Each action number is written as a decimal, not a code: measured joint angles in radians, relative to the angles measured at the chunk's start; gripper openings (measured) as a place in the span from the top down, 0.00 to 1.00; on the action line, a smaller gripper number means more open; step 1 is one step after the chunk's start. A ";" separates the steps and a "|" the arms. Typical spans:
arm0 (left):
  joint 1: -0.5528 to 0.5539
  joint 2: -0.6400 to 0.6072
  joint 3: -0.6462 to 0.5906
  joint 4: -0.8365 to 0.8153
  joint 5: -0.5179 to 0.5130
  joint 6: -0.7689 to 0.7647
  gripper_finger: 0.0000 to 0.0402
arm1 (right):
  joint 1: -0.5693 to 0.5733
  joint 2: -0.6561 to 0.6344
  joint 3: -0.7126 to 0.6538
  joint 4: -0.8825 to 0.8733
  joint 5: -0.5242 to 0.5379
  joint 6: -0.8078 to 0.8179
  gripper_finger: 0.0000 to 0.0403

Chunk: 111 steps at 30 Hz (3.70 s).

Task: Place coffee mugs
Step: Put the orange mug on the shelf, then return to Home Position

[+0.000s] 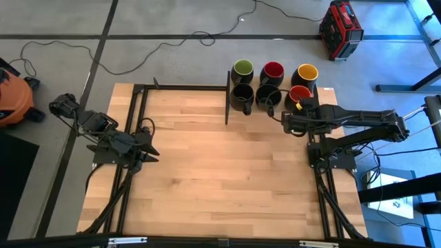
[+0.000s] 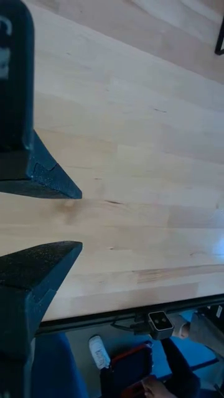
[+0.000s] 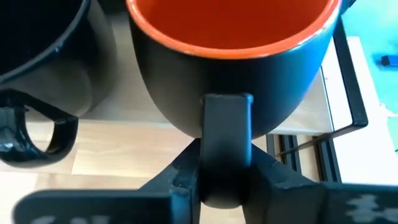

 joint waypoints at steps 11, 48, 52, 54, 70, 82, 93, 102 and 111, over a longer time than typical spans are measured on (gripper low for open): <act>0.000 0.000 0.000 0.000 0.000 0.000 0.72 | 0.000 0.003 0.000 0.017 0.050 0.003 0.77; 0.000 0.000 0.000 0.000 -0.004 0.000 0.72 | 0.002 -0.008 0.005 -0.017 -0.012 -0.022 0.43; 0.000 0.000 0.000 0.000 -0.004 0.000 0.72 | 0.002 -0.008 0.058 -0.053 -0.021 -0.050 0.39; 0.000 0.000 0.000 0.000 -0.001 0.000 0.72 | 0.003 -0.008 0.099 -0.088 -0.026 -0.054 0.39; 0.000 0.000 0.000 0.064 0.001 0.089 0.72 | 0.232 -0.007 0.294 0.252 -0.125 -0.336 0.39; 0.028 -0.010 -0.055 0.464 0.116 0.289 0.86 | 0.384 0.009 0.054 1.001 -0.189 -0.836 0.65; 0.126 -0.109 -0.197 0.673 0.121 0.365 1.00 | 0.388 -0.184 -0.279 1.637 -0.474 -1.078 0.94; 0.149 -0.173 -0.214 0.669 0.039 0.367 0.95 | 0.389 -0.316 -0.417 1.705 -0.462 -1.115 0.96; 0.150 -0.178 -0.258 0.746 0.040 0.577 0.96 | 0.379 -0.317 -0.444 1.720 -0.548 -1.233 0.96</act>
